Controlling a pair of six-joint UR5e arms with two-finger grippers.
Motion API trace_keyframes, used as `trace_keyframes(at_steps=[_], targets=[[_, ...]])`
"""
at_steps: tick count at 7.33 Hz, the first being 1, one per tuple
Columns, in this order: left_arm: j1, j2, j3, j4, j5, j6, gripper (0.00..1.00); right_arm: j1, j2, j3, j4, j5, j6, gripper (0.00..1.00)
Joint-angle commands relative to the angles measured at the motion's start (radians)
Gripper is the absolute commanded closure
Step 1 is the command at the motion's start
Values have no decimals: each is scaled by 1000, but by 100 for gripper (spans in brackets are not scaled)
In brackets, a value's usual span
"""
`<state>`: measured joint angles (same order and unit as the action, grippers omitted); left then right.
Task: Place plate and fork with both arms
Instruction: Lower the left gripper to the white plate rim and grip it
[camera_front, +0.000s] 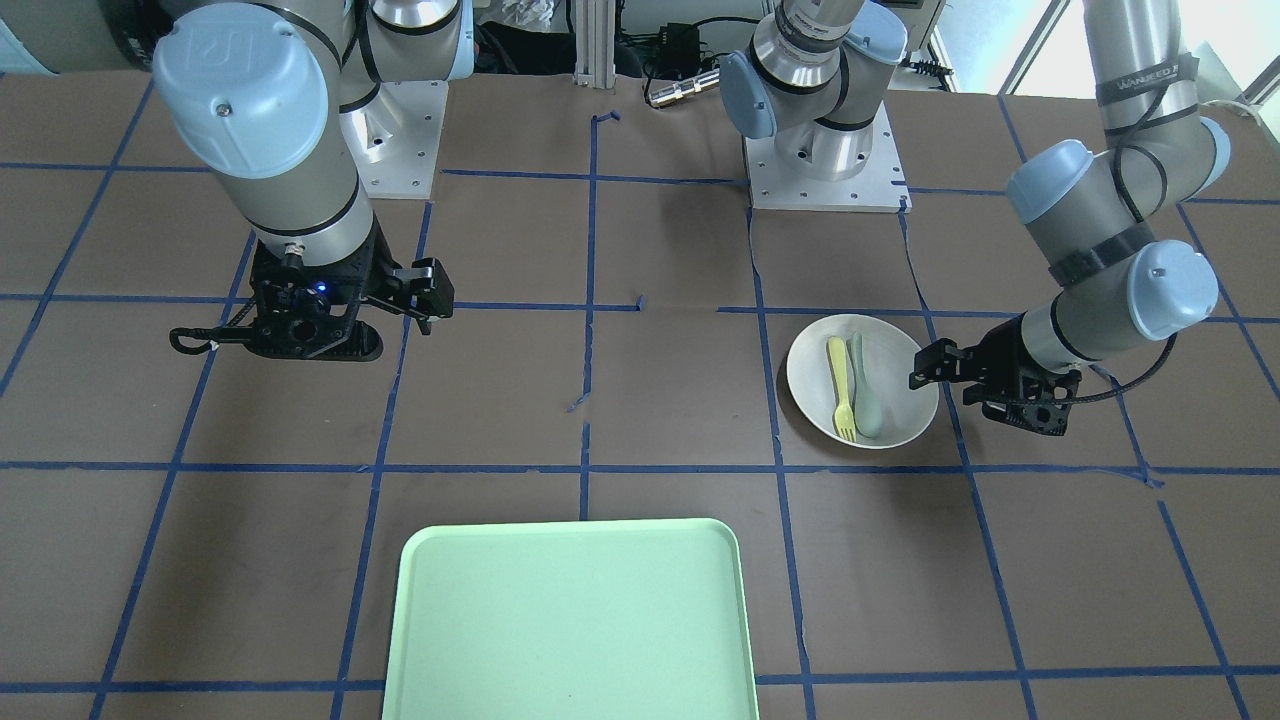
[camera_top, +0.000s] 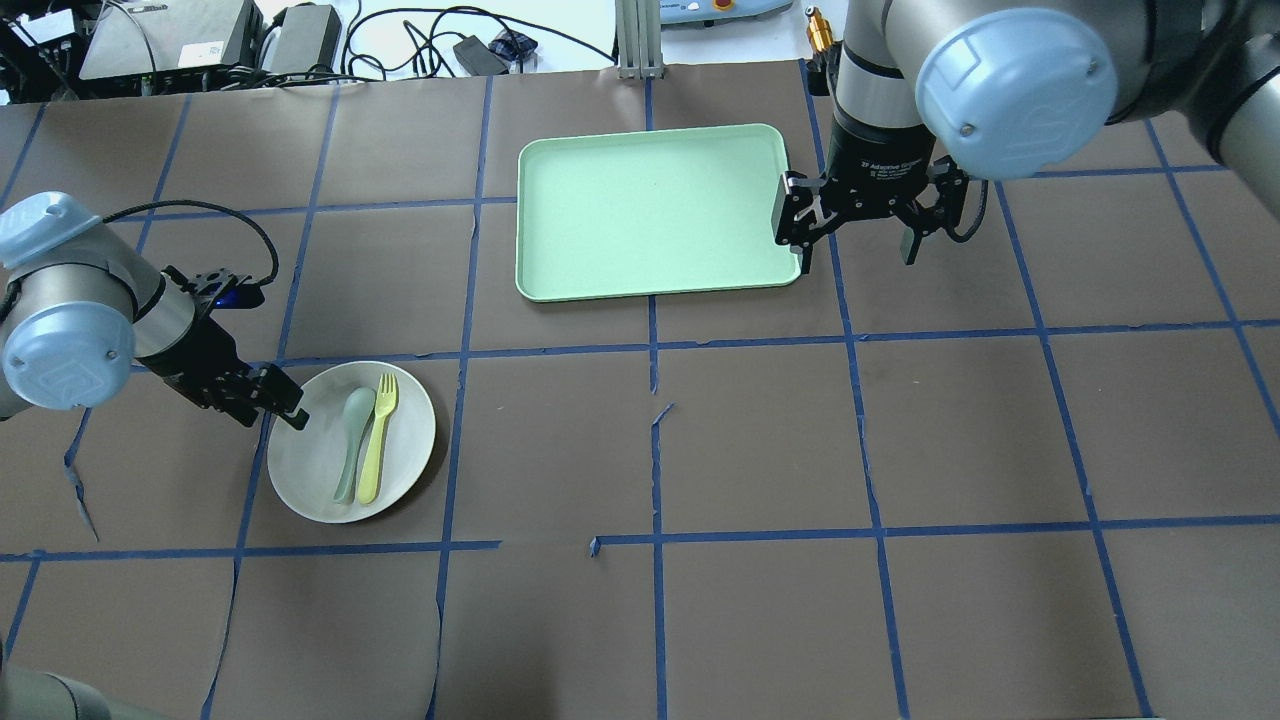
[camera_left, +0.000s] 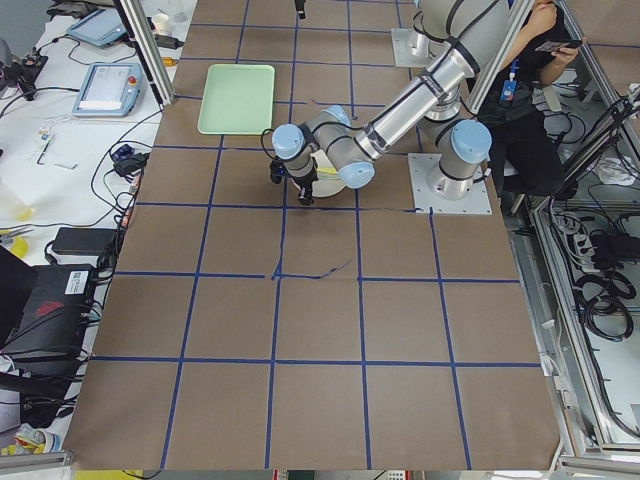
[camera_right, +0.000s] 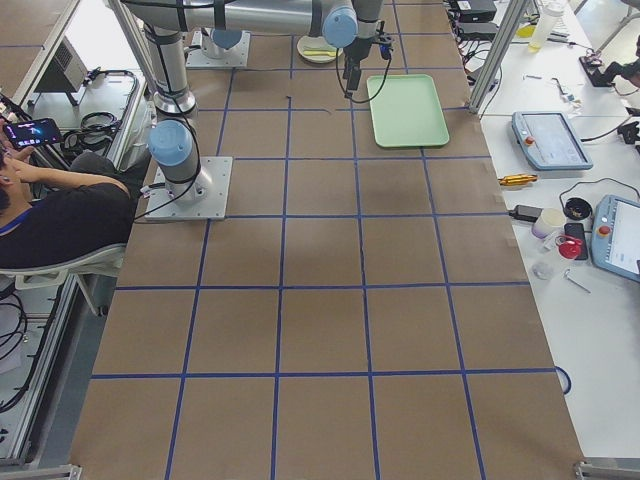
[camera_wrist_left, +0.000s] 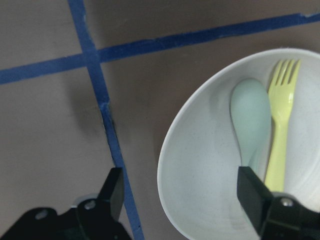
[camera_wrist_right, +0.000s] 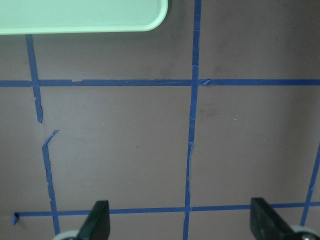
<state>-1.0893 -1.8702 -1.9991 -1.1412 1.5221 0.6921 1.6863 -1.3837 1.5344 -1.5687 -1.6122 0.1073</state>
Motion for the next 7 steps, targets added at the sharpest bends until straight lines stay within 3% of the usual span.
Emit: trace_keyframes(at_steps=[1,2,6,7], targets=[[0,-26,-1,-2,35,38,65,0,0,10,-4,-2,-1,0],[0,-26,6,-3,32,43,98,0,0,12,-4,-2,-1,0],[-3,-20,78,-43,15,33,100,0,2,12,-7,-2,-5,0],[-3,-20,156,-148,-44,23,100,0,2,12,-8,-3,-8,0]])
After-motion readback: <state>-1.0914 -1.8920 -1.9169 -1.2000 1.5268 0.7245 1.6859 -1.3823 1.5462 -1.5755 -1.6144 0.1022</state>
